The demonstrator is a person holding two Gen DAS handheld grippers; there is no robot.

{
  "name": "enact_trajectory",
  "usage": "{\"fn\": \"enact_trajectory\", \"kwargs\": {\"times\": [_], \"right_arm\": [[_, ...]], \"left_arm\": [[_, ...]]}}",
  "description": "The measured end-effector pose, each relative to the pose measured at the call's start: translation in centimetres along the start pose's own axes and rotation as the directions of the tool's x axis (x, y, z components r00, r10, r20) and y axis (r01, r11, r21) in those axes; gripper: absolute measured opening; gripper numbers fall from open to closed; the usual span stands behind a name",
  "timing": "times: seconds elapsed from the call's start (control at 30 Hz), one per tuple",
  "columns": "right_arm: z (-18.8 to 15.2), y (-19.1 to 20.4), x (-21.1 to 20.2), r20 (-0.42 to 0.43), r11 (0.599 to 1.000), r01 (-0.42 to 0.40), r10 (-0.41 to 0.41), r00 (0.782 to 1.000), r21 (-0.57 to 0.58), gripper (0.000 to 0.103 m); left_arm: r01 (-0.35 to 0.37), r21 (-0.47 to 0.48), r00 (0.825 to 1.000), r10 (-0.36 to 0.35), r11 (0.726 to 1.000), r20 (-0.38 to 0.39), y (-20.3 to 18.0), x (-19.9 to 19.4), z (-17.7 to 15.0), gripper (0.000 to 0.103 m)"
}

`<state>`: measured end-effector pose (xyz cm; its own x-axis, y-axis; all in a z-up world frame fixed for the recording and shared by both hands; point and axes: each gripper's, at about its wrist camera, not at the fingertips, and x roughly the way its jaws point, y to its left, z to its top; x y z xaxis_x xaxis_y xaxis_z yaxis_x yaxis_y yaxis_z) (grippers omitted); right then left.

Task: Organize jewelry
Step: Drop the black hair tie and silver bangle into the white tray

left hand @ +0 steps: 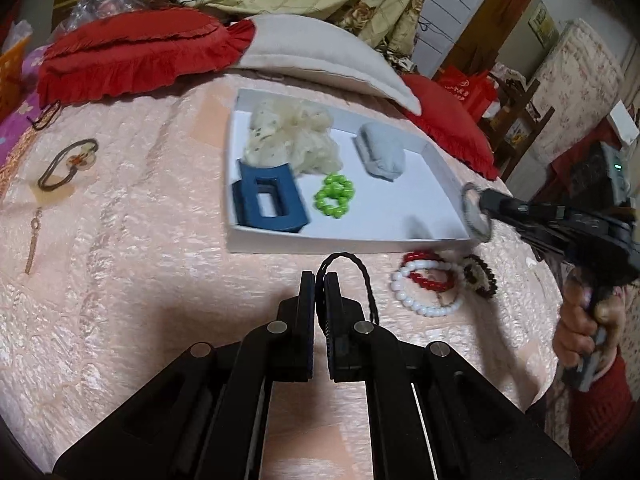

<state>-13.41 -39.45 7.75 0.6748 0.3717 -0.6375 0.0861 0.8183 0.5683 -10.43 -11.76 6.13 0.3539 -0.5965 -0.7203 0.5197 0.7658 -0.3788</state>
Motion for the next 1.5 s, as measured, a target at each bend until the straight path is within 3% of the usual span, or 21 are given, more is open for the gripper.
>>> {"fn": "enact_trajectory", "kwargs": {"times": [0.23,0.33,0.5,0.77,1.03,1.1,1.27,1.37,1.5], "right_arm": [[1.1,-2.4,0.6,0.003,0.997,0.07,-0.07,0.998,-0.031,0.007],[1.5,-3.4,1.0,-0.004,0.997,0.073,-0.073,0.997,-0.02,0.007],[2.8,-4.0,2.1,-0.009,0.996,0.084,-0.084,0.996,-0.023,0.007],[6.3,-6.3,5.3,-0.038,0.982,0.188,-0.189,0.981,-0.021,0.007],[7.5,-7.0,7.7,-0.064,0.98,0.2,-0.2,0.978,-0.013,0.007],[8.0,-7.2,8.2,-0.063,0.978,0.208,-0.208,0.976,0.0,0.007],[8.8,-8.0,8.2,-0.061,0.979,0.202,-0.199,0.978,0.041,0.01],[8.8,-8.0,7.5,-0.05,0.979,0.199,-0.196,0.979,0.043,0.024],[8.7,-7.8,5.4,-0.016,0.98,0.189,-0.188,0.982,0.066,0.025]], "left_arm": [[-0.009,0.051,1.0,0.01,0.999,-0.014,-3.7,1.3,3.6,0.003],[-0.054,0.079,0.998,0.056,0.995,-0.02,-4.8,3.3,5.5,0.003],[-0.069,0.046,0.995,0.072,0.997,-0.072,-4.9,7.3,7.8,0.003],[-0.113,0.062,0.983,0.121,0.992,-0.136,-5.9,12.0,9.0,0.003],[-0.154,0.061,0.976,0.161,0.986,-0.147,-5.6,13.5,9.1,0.004],[-0.147,0.064,0.976,0.156,0.987,-0.15,-5.7,13.4,9.1,0.006],[-0.124,0.048,0.984,0.13,0.991,-0.124,-5.8,12.0,9.2,0.036],[-0.108,0.032,0.989,0.11,0.994,-0.097,-5.8,10.6,9.2,0.039],[-0.111,0.032,0.993,0.112,0.993,-0.047,-6.4,7.9,9.0,0.039]]}}
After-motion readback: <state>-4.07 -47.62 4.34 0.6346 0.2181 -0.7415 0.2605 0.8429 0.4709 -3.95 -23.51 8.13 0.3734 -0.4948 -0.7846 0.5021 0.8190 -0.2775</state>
